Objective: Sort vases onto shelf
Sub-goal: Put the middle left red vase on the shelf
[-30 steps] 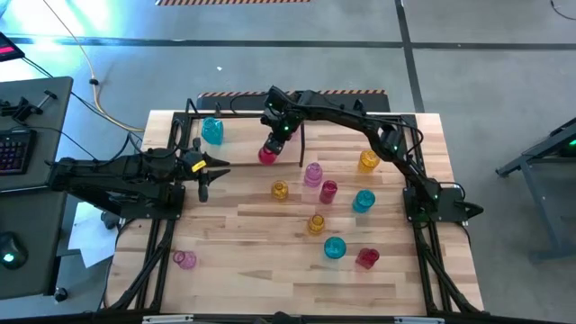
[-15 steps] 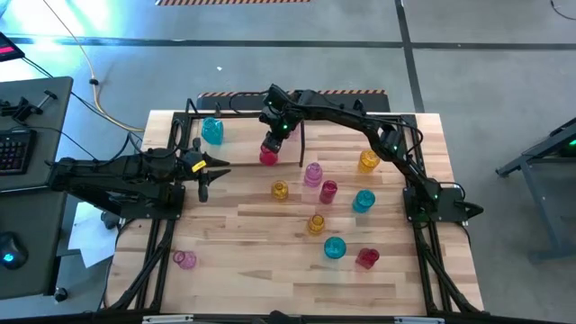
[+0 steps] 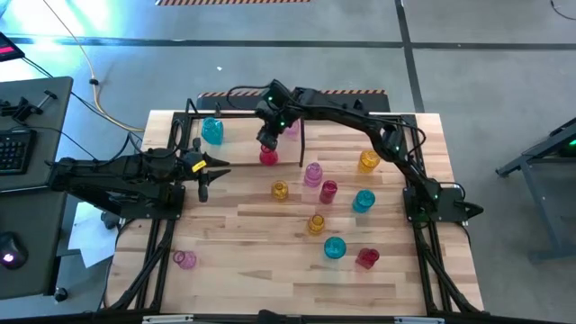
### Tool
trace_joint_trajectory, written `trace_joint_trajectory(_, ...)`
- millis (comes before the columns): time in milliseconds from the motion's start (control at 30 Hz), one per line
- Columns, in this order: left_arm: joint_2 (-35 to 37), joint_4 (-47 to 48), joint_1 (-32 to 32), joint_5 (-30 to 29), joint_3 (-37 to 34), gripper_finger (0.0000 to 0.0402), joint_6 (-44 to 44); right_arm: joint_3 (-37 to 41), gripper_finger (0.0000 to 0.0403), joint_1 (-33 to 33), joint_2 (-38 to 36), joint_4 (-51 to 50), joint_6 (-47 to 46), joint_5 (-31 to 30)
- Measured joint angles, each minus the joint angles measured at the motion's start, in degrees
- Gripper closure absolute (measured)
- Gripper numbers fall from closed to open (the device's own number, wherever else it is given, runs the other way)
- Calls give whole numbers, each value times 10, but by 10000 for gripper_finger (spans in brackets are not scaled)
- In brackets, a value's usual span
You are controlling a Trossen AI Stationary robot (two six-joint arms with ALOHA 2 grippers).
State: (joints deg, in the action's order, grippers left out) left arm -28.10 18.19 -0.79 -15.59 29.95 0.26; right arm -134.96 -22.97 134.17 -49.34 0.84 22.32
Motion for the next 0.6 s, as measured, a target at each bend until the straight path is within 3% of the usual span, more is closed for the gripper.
trace_joint_trajectory(300, -16, -26, 0, 0, -20, 316, 35, -1, 349, 30, -70, -3, 81, -109)
trace_joint_trajectory(500, -109, -143, 12, 5, -47, 316, 64, -1, 396, 41, -141, -3, 121, -185)
trace_joint_trajectory(600, -161, -190, 16, 8, -45, 316, 80, -1, 399, 41, -169, 0, 132, -206)
